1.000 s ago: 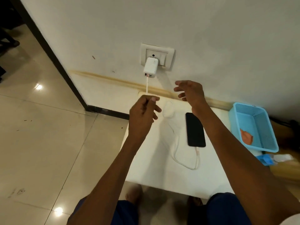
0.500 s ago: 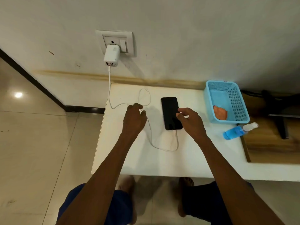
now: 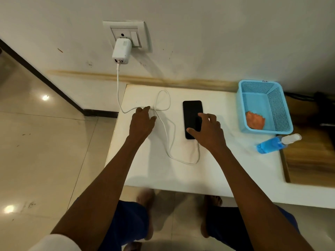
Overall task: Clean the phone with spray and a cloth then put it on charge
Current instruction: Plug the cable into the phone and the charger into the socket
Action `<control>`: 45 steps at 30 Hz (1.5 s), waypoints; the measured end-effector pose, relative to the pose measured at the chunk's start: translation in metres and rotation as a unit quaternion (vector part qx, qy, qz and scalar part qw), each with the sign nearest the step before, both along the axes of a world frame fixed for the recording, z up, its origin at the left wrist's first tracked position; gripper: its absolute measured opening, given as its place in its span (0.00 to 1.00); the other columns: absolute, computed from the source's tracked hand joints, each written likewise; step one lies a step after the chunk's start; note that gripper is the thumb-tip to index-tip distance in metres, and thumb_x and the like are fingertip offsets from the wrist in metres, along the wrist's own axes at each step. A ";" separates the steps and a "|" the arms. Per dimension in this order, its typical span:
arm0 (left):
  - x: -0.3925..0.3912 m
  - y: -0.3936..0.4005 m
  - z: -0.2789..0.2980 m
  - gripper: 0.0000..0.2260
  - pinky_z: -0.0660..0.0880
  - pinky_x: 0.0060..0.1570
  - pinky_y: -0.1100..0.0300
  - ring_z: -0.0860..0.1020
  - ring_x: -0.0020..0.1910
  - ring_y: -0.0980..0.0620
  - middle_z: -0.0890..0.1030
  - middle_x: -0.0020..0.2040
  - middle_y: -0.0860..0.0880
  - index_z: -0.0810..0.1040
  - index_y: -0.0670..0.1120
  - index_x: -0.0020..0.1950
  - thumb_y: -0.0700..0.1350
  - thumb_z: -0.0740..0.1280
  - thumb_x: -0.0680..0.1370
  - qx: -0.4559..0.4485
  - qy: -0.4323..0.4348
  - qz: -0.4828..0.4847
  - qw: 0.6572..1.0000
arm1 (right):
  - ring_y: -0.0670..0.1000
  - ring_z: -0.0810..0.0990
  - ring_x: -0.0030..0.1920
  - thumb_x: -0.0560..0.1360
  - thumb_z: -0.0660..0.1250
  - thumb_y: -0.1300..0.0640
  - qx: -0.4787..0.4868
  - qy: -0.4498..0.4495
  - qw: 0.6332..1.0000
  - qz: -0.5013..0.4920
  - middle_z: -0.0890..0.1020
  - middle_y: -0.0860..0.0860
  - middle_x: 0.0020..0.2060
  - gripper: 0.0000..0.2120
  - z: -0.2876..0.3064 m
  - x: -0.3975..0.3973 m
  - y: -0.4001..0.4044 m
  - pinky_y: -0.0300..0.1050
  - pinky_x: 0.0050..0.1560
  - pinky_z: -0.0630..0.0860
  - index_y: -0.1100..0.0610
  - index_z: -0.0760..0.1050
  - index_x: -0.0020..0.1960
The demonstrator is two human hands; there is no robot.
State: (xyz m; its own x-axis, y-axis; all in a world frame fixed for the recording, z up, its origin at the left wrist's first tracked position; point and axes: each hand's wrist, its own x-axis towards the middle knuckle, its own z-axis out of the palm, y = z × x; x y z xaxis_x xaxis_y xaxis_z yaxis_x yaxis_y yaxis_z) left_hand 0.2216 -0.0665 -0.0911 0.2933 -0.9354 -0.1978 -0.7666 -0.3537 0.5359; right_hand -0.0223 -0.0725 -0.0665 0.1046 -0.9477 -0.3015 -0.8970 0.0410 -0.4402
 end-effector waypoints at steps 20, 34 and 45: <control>0.039 0.005 0.007 0.10 0.69 0.44 0.59 0.79 0.51 0.46 0.81 0.55 0.44 0.81 0.45 0.57 0.44 0.63 0.81 -0.007 -0.060 0.017 0.998 | 0.54 0.80 0.55 0.76 0.64 0.57 0.027 -0.135 0.981 0.136 0.83 0.47 0.52 0.27 0.005 0.116 0.006 0.51 0.56 0.76 0.47 0.66 0.74; 0.052 0.012 0.012 0.11 0.70 0.48 0.56 0.78 0.55 0.43 0.78 0.56 0.43 0.80 0.44 0.57 0.48 0.64 0.80 0.018 -0.097 0.066 0.993 | 0.46 0.74 0.34 0.70 0.60 0.63 0.059 -0.421 0.900 -0.101 0.76 0.49 0.37 0.21 0.026 0.039 -0.022 0.44 0.40 0.73 0.40 0.81 0.50; 0.009 0.015 0.017 0.12 0.73 0.52 0.54 0.79 0.55 0.46 0.78 0.57 0.44 0.78 0.45 0.62 0.47 0.65 0.80 -0.058 -0.037 -0.053 0.996 | 0.55 0.81 0.49 0.78 0.66 0.57 -0.052 -0.070 0.996 -0.019 0.84 0.50 0.49 0.09 -0.006 0.016 -0.013 0.44 0.47 0.71 0.49 0.76 0.58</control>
